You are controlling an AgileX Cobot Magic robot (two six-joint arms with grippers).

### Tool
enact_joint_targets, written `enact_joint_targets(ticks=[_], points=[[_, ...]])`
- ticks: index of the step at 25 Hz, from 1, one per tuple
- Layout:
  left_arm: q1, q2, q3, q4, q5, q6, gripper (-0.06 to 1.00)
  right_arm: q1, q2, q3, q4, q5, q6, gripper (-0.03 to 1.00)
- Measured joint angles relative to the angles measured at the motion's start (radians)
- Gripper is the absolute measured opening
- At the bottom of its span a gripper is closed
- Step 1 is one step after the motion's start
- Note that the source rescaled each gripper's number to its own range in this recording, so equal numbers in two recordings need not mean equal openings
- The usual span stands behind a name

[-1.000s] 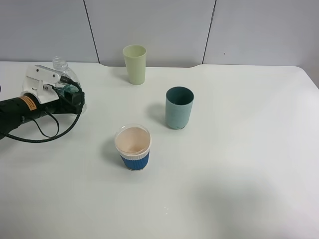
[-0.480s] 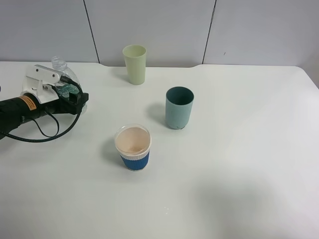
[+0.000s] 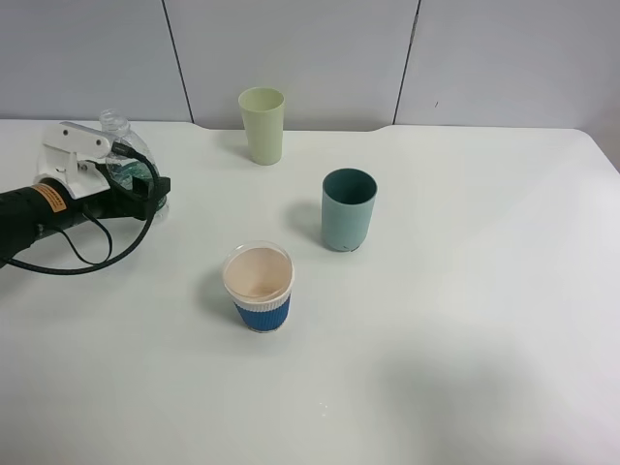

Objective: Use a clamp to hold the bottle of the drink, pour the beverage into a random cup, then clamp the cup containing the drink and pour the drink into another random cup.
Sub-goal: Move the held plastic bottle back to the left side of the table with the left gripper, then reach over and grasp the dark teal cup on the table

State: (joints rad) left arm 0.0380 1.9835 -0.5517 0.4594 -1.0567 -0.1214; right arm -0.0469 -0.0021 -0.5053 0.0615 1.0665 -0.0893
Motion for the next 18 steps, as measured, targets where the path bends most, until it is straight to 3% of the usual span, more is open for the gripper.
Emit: enact_joint_targets(ticks=[4,6,18], points=[[0.000,-0.069,0.036,-0.017,0.000,-0.007,0.89,0.000,0.000,0.000,0.000,0.000,0.000,1.00],[-0.004,-0.106,0.059,-0.036,0.001,-0.019,0.96,0.000,0.000,0.000,0.000,0.000,0.000,1.00],[-0.009,-0.422,0.213,-0.101,0.022,-0.143,0.99,0.000,0.000,0.000,0.000,0.000,0.000,1.00]])
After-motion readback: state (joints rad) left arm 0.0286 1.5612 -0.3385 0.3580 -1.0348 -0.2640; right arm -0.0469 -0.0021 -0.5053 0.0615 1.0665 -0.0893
